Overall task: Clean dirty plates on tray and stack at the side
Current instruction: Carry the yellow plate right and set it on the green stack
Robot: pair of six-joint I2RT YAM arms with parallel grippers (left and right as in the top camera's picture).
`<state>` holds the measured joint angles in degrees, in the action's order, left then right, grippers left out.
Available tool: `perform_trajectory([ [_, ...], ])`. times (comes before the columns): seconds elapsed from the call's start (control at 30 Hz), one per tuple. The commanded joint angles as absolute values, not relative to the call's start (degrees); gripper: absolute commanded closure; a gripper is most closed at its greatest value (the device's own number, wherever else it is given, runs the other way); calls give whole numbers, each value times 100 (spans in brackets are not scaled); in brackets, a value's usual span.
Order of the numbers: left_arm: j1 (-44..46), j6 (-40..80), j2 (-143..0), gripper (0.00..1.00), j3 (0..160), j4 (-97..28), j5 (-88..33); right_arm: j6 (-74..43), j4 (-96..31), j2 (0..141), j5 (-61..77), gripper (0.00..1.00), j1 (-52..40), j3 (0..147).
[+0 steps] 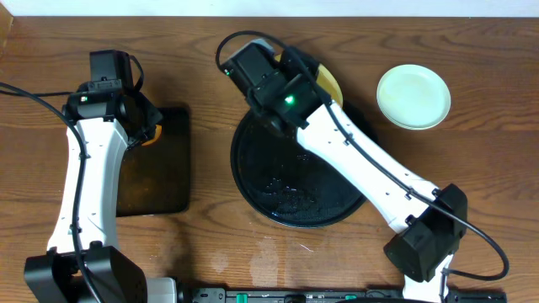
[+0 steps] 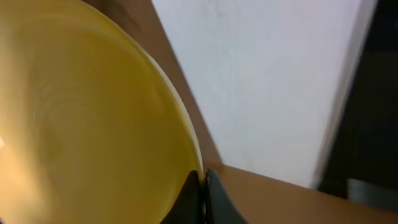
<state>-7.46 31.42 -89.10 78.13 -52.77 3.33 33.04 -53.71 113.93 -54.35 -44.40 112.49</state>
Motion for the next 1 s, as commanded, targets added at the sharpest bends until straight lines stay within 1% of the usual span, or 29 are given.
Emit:
perform_trajectory([
  [0.0, -770, 3061, -8919, 92, 7745, -5310, 349, 2303, -5422, 11273, -4541, 99, -3918, 11380],
  [0.13, -770, 3063, -8919, 92, 7745, -5308, 349, 1293, -5605, 11273, -3887, 99, -3148, 11380],
  [0.2, -770, 3063, -8919, 92, 7745, -5306, 349, 919, -5732, 11273, -3153, 99, -2687, 11380],
  [0.33, -770, 3065, -8919, 92, 7745, -5306, 349, 423, -5854, 11273, -1260, 99, -1509, 11380],
  [0.37, -770, 3065, -8919, 92, 7745, -5306, 346, 360, -5863, 11273, -731, 99, -1157, 11378],
  [0.4, -770, 3065, -8919, 92, 7745, -5306, 346, 248, -5857, 11277, -38, 99, -604, 11360],
  [0.47, -770, 3065, -8919, 92, 7745, -5306, 346, 178, -5867, 11286, 493, 99, -40, 11349],
  [0.67, -770, 3065, -8919, 92, 7745, -5299, 346, -40, -5758, 11358, 714, 99, 1225, 11205],
  [0.77, -770, 3068, -8919, 92, 7745, -5262, 346, -180, -5306, 11358, 714, 99, 1662, 10794],
  [0.87, -770, 3068, -8919, 92, 7745, -5207, 346, -593, -4665, 11358, 744, 99, 1957, 10217],
  [0.97, -770, 3068, -8919, 92, 7745, -5201, 346, -773, -3972, 11358, 1125, 99, 2082, 9616],
])
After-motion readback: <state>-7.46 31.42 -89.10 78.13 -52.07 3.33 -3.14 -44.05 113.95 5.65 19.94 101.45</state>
